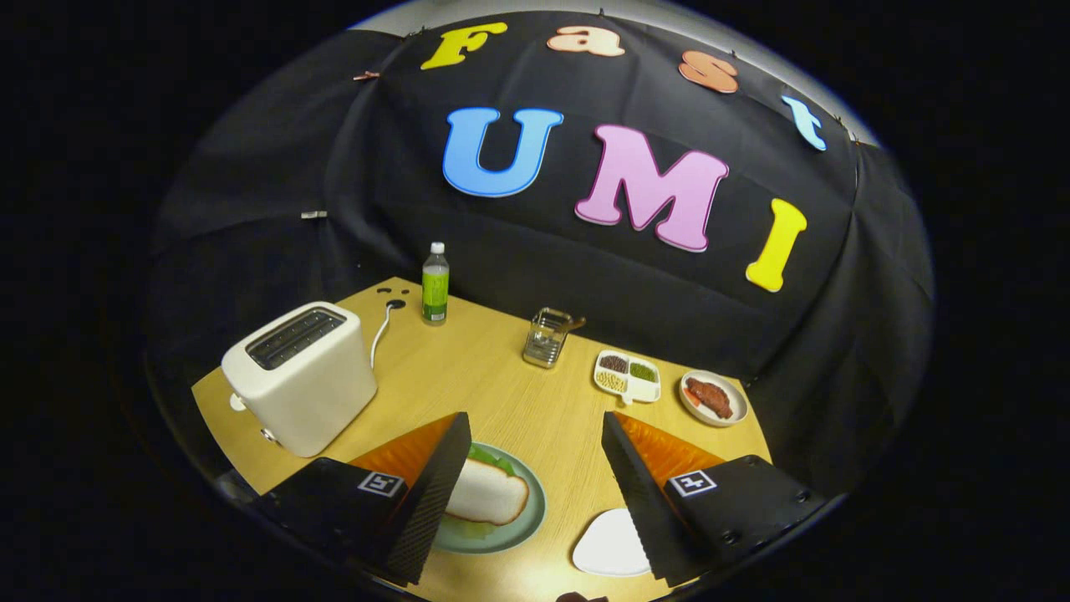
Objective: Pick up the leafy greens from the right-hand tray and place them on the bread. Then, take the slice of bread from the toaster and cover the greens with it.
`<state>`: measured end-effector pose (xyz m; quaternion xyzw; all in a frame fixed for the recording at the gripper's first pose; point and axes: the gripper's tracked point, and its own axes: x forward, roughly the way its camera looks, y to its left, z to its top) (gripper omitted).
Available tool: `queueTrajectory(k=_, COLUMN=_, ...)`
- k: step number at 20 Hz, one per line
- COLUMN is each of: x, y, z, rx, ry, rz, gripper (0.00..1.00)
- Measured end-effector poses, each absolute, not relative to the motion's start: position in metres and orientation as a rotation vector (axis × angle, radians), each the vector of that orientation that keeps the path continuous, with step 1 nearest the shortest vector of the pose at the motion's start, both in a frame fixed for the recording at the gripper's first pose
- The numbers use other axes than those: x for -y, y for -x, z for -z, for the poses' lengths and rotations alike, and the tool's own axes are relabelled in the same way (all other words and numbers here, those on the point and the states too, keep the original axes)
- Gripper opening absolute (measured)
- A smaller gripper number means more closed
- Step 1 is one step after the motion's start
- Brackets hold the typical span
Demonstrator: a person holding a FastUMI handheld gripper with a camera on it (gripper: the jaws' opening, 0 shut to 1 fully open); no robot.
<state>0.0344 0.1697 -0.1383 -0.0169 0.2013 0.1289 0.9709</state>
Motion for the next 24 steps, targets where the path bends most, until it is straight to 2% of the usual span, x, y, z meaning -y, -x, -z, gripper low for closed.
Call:
queueTrajectory(k=5, x=-0.138, y=-0.009, z=0.070, rx=-0.253, ry=0.022, rz=-0.310, gripper=0.98)
queueTrajectory(k=10, x=-0.104, y=0.026, z=0.036, rx=-0.173, ry=0.023, rz=-0.393, gripper=0.98)
queueTrajectory(k=19, x=-0.059, y=0.052, z=0.046, rx=-0.135, ry=-0.041, rz=-0.460, gripper=0.98)
queueTrajectory(k=24, x=-0.048, y=0.043, z=0.047, rx=-0.128, ry=-0.052, rz=-0.435, gripper=0.98)
